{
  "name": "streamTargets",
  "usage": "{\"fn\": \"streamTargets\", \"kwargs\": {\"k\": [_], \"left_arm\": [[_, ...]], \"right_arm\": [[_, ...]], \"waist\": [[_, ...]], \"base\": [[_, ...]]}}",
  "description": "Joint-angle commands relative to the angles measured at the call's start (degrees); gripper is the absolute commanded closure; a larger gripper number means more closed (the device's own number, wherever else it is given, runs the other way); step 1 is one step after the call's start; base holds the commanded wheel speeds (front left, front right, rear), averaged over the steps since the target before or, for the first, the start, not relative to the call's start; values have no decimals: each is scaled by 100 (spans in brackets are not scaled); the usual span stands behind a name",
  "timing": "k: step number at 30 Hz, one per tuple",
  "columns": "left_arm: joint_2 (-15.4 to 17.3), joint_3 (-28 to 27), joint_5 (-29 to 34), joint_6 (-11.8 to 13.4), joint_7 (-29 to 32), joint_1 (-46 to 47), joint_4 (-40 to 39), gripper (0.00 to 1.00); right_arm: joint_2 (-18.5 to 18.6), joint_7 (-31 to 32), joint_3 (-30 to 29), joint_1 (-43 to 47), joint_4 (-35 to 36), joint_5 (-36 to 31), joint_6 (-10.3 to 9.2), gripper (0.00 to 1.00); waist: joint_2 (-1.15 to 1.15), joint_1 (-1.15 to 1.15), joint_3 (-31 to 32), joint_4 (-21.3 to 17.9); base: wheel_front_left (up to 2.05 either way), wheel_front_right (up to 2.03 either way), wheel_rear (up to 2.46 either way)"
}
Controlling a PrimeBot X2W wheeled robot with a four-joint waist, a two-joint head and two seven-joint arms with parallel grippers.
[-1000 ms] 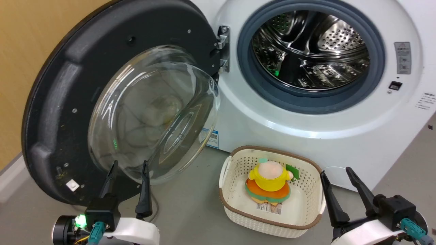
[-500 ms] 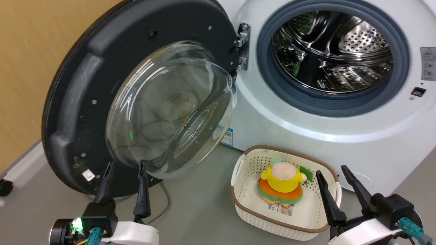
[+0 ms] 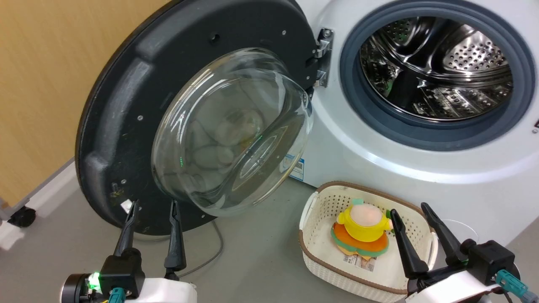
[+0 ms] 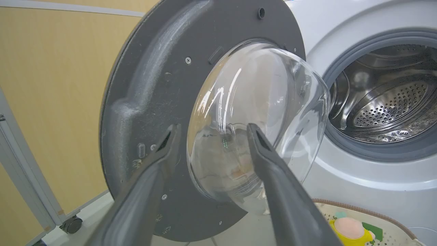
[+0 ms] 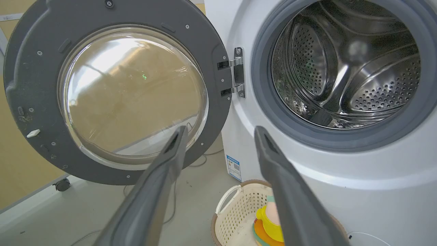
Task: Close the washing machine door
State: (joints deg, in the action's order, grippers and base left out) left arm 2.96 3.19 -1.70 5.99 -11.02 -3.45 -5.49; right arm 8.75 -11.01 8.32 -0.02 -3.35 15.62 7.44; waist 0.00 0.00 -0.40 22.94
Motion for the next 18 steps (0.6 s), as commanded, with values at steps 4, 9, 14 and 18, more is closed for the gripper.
{"fn": "streamTargets", "kwargs": {"k": [4,9,14,18], "left_arm": [[2,40,-14,68,-103,-83,-52,0],[1,57,-19,86,-162,-93,-74,0],[1,60,-23,98,-210,-98,-93,0],[1,52,-27,104,-258,-104,-108,0]], "right_arm": [[68,-104,52,-55,-29,123,4,0],[85,-164,76,-34,-33,201,4,0],[102,-212,97,-21,-39,265,4,0],[114,-260,120,-15,-49,327,4,0]], "waist": [[0,0,4,131],[0,0,-1,253],[0,0,-12,354],[0,0,-18,454]], "base": [[0,0,0],[0,0,0],[0,0,0],[0,0,0]]}}
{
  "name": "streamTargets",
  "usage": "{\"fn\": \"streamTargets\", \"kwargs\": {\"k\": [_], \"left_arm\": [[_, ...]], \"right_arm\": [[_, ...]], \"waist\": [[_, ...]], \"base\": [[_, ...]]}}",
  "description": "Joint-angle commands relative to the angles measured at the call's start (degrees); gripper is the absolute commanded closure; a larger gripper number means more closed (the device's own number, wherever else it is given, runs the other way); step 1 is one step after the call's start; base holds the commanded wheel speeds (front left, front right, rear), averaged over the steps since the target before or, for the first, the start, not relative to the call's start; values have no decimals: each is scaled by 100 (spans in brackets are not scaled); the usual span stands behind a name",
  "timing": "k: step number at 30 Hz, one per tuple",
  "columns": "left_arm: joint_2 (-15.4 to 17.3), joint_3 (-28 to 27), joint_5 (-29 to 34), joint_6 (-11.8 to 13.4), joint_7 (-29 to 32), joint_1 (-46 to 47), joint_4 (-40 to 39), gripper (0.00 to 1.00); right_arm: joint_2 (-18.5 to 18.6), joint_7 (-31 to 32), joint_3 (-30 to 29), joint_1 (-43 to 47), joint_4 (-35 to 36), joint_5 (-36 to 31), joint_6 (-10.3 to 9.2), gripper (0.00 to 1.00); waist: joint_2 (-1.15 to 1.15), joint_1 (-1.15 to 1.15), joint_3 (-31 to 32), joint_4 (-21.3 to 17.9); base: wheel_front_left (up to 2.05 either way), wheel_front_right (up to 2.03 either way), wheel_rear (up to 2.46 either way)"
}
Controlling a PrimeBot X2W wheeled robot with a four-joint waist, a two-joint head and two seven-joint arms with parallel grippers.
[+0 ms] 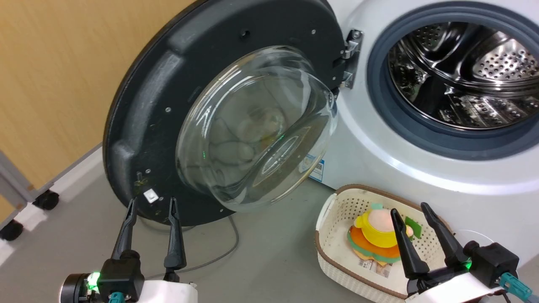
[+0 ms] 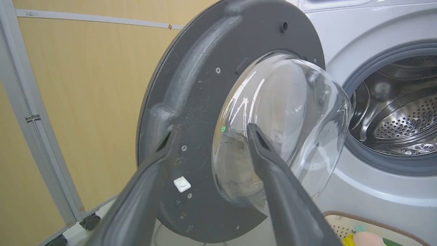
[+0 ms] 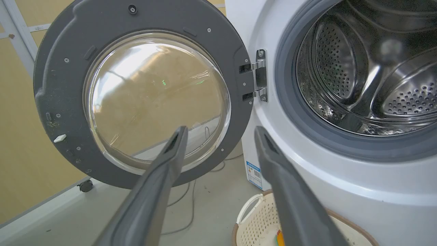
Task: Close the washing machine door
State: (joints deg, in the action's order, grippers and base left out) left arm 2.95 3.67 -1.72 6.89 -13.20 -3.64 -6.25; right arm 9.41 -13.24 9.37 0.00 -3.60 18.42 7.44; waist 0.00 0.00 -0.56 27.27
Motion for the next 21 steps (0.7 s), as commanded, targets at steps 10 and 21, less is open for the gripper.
{"fn": "streamTargets", "kwargs": {"k": [10,21], "left_arm": [[4,11,-30,4,-161,-119,-127,54],[370,-330,-356,-460,-180,517,-306,100]], "right_arm": [[81,-156,43,55,-40,192,4,0],[83,-175,-221,299,178,83,5,0]], "waist": [[0,0,14,253],[0,0,-228,322]], "base": [[0,0,0],[0,0,0]]}}
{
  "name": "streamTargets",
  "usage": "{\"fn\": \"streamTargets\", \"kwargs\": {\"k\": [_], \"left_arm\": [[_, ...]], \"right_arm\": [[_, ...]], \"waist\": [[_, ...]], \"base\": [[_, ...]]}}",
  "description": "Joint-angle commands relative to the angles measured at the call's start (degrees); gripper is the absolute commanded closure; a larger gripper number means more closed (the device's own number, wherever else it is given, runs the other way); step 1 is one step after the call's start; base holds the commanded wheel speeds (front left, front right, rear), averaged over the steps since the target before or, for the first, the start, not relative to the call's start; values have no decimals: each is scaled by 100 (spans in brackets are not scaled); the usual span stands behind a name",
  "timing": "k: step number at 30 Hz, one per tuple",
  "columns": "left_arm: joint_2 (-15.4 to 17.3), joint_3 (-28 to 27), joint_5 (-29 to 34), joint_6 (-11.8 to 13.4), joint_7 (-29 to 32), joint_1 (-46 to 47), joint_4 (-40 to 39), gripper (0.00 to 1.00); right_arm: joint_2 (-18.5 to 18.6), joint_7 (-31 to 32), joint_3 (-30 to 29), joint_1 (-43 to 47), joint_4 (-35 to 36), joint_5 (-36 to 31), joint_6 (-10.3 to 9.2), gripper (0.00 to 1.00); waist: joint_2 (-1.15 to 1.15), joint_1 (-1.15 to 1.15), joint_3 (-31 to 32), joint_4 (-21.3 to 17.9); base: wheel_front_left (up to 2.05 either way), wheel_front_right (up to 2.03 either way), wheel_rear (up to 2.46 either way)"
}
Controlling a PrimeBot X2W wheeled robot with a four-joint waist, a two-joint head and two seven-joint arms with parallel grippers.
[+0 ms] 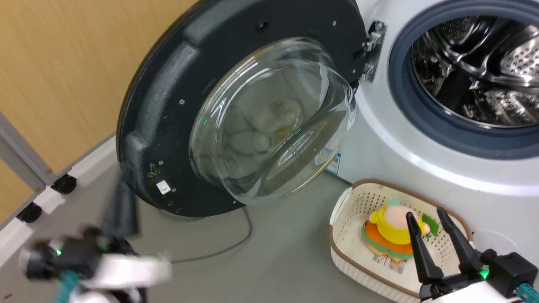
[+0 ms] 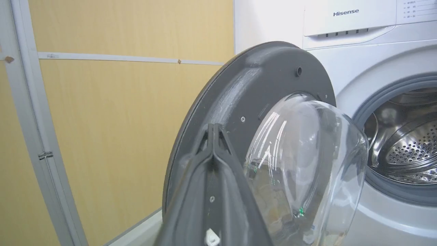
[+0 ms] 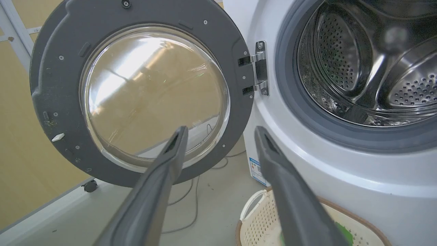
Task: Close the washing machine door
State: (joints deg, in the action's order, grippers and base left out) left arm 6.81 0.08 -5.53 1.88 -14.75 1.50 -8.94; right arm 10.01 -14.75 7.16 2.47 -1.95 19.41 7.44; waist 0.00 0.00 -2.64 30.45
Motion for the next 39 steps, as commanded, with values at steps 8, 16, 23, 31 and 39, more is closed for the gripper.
{"fn": "streamTargets", "kwargs": {"k": [8,16,23,31,39], "left_arm": [[498,-1034,-1390,-418,398,1388,707,100],[1014,-2181,-3222,-414,1693,2907,2369,100],[1055,-2631,-4457,-373,2878,3612,3549,100],[770,-2738,-5584,-462,4499,3485,3807,100],[591,-2660,-6070,-442,5521,2958,3307,100]], "right_arm": [[162,-25,-81,65,177,-101,5,0],[283,-25,-5,-96,162,-74,5,0],[342,-25,39,-192,138,-48,5,0],[244,-25,43,-162,32,-36,5,0],[93,-25,22,-112,-79,-39,5,0]], "waist": [[0,0,-401,-178],[0,0,-653,-450],[0,0,-744,-590],[0,0,-614,-630],[0,0,-267,-656]], "base": [[0,0,0],[0,0,0],[0,0,0],[0,0,0],[0,0,0]]}}
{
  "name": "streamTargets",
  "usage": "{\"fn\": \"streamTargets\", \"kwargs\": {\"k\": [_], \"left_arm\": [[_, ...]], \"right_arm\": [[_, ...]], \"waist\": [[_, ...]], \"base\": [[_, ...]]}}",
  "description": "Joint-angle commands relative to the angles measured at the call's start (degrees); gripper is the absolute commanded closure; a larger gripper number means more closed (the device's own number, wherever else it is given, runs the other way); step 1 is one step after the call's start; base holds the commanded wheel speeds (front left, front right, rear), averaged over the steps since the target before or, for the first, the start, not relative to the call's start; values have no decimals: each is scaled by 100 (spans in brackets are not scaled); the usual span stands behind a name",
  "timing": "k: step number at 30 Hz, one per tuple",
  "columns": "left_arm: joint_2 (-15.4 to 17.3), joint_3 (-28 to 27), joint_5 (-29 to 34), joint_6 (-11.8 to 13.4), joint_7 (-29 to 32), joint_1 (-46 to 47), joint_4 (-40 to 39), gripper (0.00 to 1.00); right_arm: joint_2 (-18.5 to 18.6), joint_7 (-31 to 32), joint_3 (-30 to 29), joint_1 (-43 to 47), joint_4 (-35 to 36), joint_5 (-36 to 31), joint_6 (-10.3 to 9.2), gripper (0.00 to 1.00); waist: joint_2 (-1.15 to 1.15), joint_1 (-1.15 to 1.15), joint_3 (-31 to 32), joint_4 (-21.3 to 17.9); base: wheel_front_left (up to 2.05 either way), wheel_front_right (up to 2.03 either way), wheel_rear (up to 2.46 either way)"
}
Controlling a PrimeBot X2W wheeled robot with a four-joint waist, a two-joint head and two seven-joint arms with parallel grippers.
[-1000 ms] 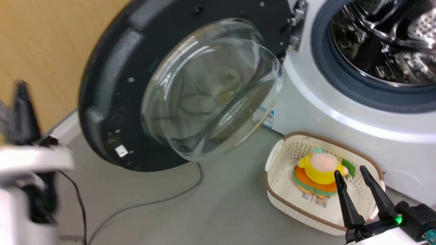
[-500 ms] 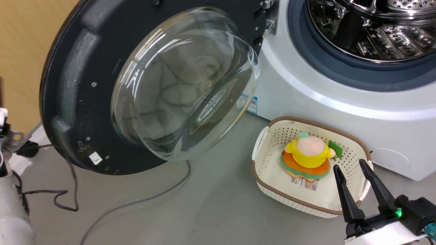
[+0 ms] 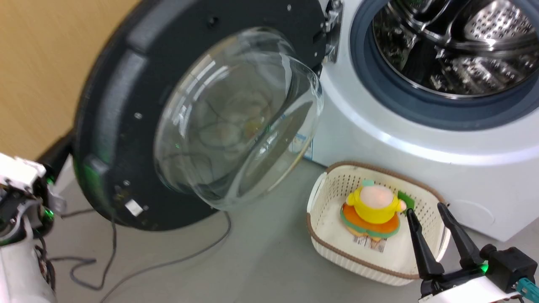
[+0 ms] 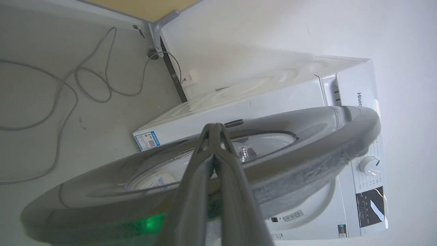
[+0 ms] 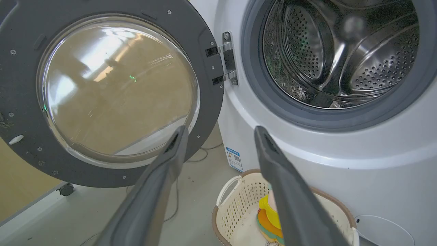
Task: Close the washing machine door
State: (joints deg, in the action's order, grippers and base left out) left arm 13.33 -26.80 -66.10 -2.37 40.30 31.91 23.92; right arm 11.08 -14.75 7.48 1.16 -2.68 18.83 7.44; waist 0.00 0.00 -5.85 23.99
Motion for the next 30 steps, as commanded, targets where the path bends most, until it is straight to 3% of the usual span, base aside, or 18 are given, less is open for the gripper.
{"fn": "streamTargets", "kwargs": {"k": [1,11,18,30], "left_arm": [[-102,60,-40,-7,111,-170,-66,100],[-777,513,-218,317,834,-1334,-1469,100],[-1007,879,-608,641,1036,-2139,-2457,100],[-1044,2256,-1616,899,153,-3253,-3371,100]], "right_arm": [[-33,-25,-26,38,-20,19,5,0],[-278,-25,-272,331,-107,-10,5,0],[-348,-25,-376,421,-114,-45,5,0],[-301,-25,-417,449,-147,-51,5,0]], "waist": [[0,0,109,-14],[0,0,631,-182],[0,0,704,-491],[0,0,623,-1336]], "base": [[0,0,0],[0,0,0],[0,0,0],[0,0,0]]}}
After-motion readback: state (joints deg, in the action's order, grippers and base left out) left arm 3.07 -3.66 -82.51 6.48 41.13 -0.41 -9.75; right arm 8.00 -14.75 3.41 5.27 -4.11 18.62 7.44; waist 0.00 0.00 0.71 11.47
